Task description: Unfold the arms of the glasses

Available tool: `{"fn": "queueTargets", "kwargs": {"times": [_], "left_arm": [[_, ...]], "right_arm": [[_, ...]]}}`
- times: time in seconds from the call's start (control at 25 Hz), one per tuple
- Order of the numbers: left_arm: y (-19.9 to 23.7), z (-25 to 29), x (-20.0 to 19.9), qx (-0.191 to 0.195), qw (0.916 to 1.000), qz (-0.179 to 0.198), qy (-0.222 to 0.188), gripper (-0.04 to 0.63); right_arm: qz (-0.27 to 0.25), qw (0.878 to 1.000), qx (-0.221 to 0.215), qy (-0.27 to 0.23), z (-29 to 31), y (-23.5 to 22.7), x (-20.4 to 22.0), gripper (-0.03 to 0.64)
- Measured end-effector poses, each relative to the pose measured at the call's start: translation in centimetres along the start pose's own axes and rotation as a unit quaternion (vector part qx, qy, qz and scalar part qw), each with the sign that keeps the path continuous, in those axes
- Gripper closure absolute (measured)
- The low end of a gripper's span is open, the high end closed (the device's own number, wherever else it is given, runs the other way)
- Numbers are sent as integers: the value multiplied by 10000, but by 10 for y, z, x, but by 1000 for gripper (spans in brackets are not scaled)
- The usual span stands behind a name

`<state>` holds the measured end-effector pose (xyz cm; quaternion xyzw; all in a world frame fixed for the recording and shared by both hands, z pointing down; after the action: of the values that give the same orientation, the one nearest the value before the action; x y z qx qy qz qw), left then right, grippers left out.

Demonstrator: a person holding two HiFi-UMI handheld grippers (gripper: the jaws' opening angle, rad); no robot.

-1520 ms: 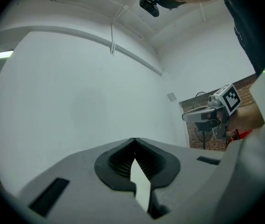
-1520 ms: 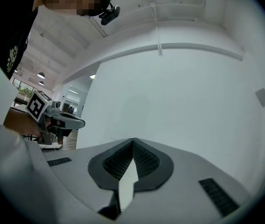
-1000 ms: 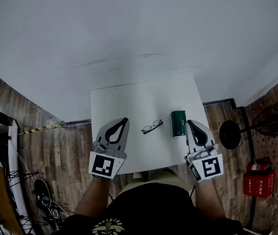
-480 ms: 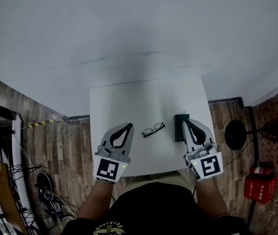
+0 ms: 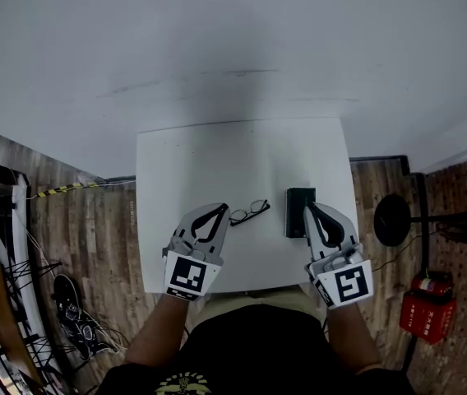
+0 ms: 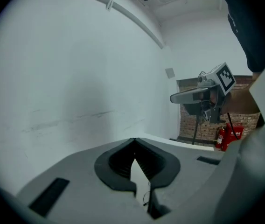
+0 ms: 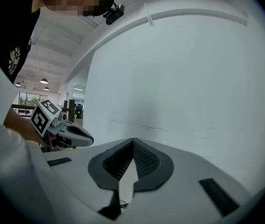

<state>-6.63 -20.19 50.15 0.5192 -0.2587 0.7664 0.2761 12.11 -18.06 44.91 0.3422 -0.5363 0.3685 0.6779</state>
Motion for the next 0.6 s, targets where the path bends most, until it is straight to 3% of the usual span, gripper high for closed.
{"fn": "queueTargets", "kwargs": {"times": [0.6], "left_arm": [[-30, 73, 81, 413, 9943, -286, 943, 588]], "right_arm": [[165, 9993, -158, 293, 25, -38, 40, 620]]}}
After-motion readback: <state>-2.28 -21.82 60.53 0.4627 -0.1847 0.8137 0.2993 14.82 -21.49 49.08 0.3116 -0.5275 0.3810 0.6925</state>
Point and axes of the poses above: the fingertips, and each gripper's own axes: z forward along the fingers, y to its left, x out of its underside, the point moved 4 cm from there along -z, backward along the fingers
